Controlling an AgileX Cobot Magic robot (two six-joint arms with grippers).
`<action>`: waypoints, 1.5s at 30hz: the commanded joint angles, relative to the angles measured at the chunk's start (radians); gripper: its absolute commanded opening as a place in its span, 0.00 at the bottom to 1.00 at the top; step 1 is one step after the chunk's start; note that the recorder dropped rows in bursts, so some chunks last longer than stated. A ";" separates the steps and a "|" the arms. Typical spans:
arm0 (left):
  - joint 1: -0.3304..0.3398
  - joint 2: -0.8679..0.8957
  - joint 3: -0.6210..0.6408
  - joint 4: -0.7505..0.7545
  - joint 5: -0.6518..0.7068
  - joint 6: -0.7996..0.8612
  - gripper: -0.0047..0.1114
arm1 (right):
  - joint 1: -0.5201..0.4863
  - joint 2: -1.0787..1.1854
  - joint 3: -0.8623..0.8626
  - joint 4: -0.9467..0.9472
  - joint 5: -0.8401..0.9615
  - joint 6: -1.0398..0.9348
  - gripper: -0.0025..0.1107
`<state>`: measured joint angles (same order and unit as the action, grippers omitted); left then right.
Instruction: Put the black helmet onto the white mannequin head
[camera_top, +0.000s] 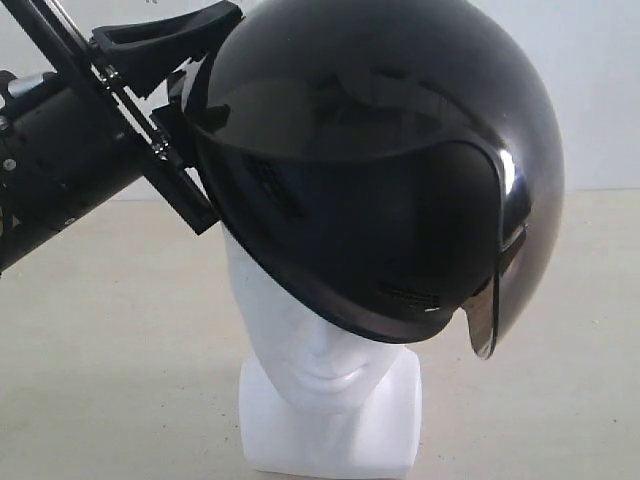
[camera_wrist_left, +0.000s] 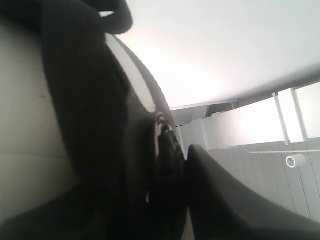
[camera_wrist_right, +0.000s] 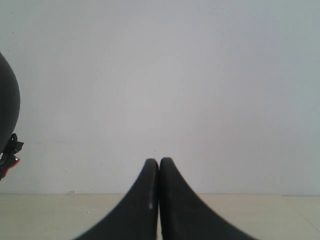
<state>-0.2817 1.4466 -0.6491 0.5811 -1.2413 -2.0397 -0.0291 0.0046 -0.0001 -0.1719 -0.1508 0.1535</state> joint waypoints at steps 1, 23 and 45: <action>0.018 -0.003 0.004 -0.015 0.020 0.051 0.08 | 0.003 -0.005 0.000 0.007 -0.012 0.001 0.02; 0.122 -0.003 0.092 0.036 0.020 0.076 0.08 | 0.003 -0.005 0.000 0.007 -0.012 0.010 0.02; 0.179 0.059 0.092 0.111 0.020 0.096 0.08 | 0.003 -0.005 0.000 0.007 -0.010 0.020 0.02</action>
<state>-0.1382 1.4767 -0.5777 0.6595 -1.2974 -2.0623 -0.0291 0.0046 -0.0001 -0.1717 -0.1508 0.1684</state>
